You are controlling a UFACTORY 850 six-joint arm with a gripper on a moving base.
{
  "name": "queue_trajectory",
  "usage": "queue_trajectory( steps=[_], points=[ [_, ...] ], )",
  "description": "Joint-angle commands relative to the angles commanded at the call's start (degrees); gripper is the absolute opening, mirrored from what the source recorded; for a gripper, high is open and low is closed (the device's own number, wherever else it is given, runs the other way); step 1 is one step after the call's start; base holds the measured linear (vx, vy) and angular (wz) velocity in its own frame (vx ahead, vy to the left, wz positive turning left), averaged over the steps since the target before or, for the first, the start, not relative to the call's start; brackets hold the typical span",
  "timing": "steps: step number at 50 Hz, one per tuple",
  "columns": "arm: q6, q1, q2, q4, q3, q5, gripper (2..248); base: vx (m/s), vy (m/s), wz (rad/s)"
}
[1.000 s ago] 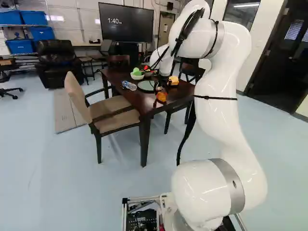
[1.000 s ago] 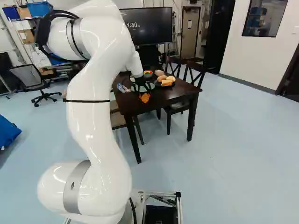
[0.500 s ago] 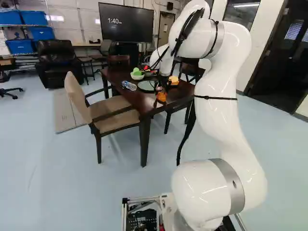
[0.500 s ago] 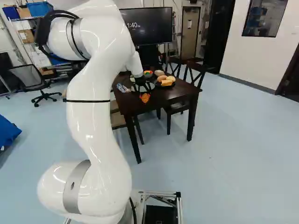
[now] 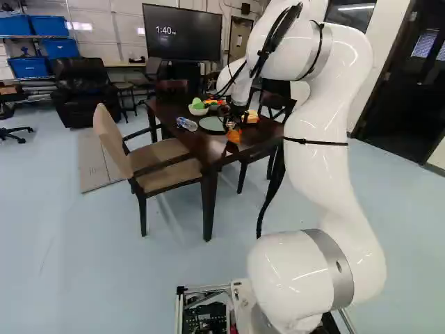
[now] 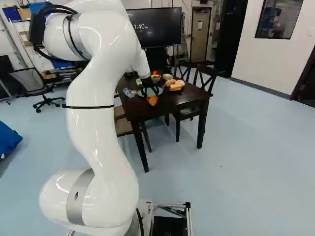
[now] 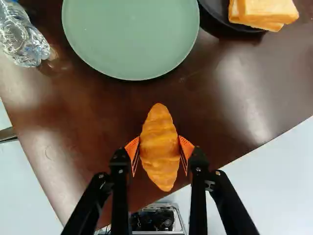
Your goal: Move the croissant to the empty plate
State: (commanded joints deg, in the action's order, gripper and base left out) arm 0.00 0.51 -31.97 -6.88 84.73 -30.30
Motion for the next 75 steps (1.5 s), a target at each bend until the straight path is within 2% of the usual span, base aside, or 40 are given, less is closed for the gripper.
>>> queue_trajectory(
  steps=[46,75],
  points=[
    [0.0,0.0,6.2,0.0,-0.9,0.0,126,0.000,0.000,0.000],
    [0.0,0.7,2.4,0.0,4.1,0.0,126,0.000,0.000,0.000]
  ],
)
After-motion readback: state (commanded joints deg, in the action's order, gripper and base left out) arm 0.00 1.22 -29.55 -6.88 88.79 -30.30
